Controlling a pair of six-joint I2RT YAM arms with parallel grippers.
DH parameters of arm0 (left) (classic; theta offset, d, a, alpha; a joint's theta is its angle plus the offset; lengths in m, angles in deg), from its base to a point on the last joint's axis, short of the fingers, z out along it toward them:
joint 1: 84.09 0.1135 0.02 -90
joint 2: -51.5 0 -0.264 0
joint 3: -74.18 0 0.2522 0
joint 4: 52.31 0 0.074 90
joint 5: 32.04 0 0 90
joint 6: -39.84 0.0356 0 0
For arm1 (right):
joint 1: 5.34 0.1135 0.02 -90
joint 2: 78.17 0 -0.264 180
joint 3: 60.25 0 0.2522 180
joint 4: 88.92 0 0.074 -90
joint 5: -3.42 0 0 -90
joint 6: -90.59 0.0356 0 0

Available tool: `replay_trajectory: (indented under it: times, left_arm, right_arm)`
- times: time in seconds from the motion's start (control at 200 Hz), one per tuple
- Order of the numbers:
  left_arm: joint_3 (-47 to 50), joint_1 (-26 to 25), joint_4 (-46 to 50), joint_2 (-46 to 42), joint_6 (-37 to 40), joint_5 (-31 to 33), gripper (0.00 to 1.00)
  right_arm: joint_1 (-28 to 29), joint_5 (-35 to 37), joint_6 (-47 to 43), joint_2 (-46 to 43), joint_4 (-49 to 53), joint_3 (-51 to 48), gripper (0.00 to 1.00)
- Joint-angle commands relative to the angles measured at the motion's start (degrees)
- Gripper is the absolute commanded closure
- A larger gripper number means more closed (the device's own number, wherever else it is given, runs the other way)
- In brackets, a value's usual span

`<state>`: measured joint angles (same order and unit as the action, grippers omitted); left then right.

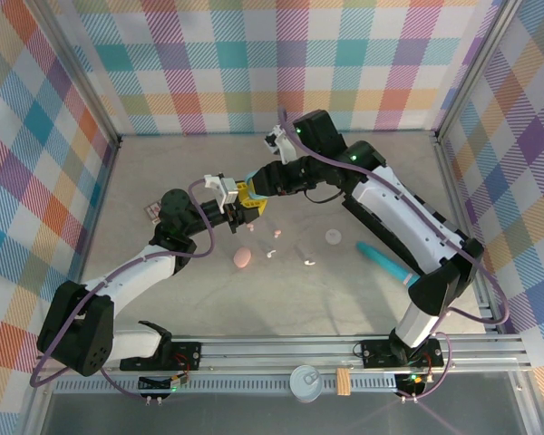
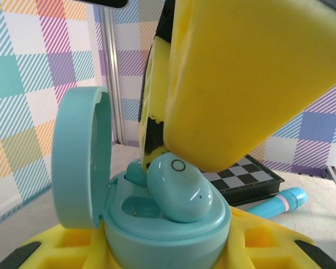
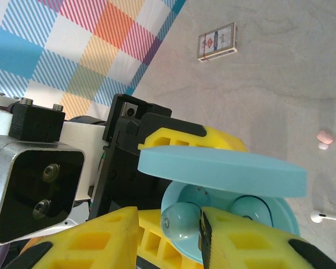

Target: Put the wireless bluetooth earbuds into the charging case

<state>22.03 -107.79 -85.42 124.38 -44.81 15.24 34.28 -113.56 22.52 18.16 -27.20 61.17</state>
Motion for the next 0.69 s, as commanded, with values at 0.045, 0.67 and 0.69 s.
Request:
replay_trajectory:
  times: [0.045, 0.67, 0.69]
  left_arm:
    - [-0.14, 0.24, -3.84, -1.11, -0.69, -0.37, 0.7]
    - [0.21, 0.24, -4.1, -1.68, -0.6, -1.88, 0.7]
    - [0.21, 0.24, -4.09, -1.68, -0.6, -1.83, 0.7]
  right_arm:
    - [-0.09, 1.87, -0.88, -3.26, 0.73, 0.15, 0.64]
    - [-2.4, 13.53, 0.21, -1.44, 1.82, 6.34, 0.4]
    - [-2.44, 13.12, 0.01, -0.65, 2.17, 7.18, 0.4]
